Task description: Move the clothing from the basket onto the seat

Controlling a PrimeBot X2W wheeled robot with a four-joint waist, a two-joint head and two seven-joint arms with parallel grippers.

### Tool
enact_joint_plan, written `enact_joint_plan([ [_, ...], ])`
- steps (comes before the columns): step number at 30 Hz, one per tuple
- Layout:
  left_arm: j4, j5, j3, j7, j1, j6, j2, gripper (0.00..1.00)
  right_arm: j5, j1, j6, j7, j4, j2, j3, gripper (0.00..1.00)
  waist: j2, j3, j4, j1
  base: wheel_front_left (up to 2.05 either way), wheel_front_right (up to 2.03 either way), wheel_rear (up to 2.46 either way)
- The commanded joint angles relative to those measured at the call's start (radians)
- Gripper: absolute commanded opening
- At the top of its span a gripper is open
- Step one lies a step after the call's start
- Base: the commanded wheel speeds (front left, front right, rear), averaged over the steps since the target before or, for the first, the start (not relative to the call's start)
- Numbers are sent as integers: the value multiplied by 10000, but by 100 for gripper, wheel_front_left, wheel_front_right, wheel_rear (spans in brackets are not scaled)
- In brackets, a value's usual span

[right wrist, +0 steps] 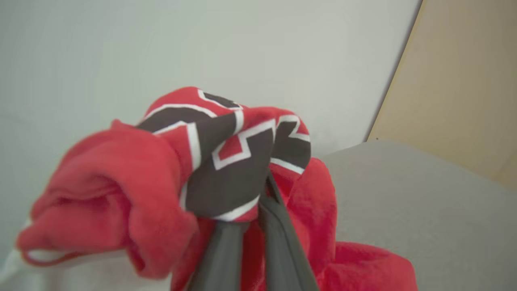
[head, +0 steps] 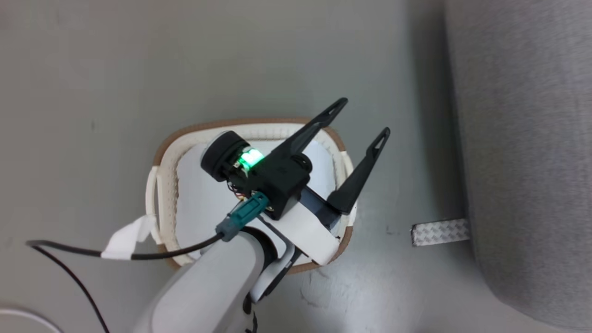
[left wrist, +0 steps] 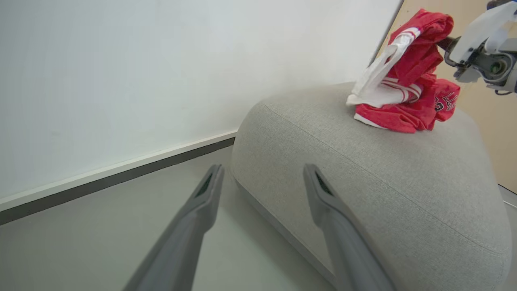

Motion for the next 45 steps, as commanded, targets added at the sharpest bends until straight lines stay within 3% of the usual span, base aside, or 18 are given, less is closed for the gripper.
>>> enact_joint_plan([
  [1,-45,132,72,-37,-108,35,128,100,-278,-104,-22,-123,416,34,-321,0,-1,399,254,-3,0,0,0],
  [4,-19,108,123,-89,-1,83,217,100,-935,74,-22,-394,1495,235,-1162,0,-1,527,251,-3,0,0,0],
  [6,28,74,160,-134,100,130,292,100,-1407,160,-22,-538,1980,403,-1674,41,-1,510,210,-3,0,0,0],
  [7,45,66,178,-152,154,154,343,100,-1586,181,-22,-568,2112,531,-1859,84,-1,470,172,-3,0,0,0],
  [8,79,38,204,-190,209,152,392,100,-1782,191,-22,-607,2190,704,-2003,100,-1,415,128,-3,0,0,0],
  [14,336,-155,495,-537,599,363,672,100,-2601,562,-24,-633,1770,1485,-2308,100,-1,-322,-204,-3,0,0,0],
  [20,738,-446,910,-1083,1181,684,817,100,-3016,1357,-24,-635,822,2142,-1959,100,-1,-1421,-372,-3,0,0,0],
  [34,2372,-1058,1970,-2537,3083,1704,752,100,-2325,4980,-24,-622,-3713,3094,465,100,-1,-4251,218,-3,0,0,0],
  [39,2947,-1264,2375,-2672,3810,1857,685,100,-2220,6276,-24,-621,-5152,3546,1324,100,-1,-5077,601,-3,0,0,0],
  [45,3152,-1248,3033,-2664,4623,1692,488,100,-2365,7706,-24,-619,-6006,4395,2138,100,-1,-5774,980,-3,0,0,0],
])
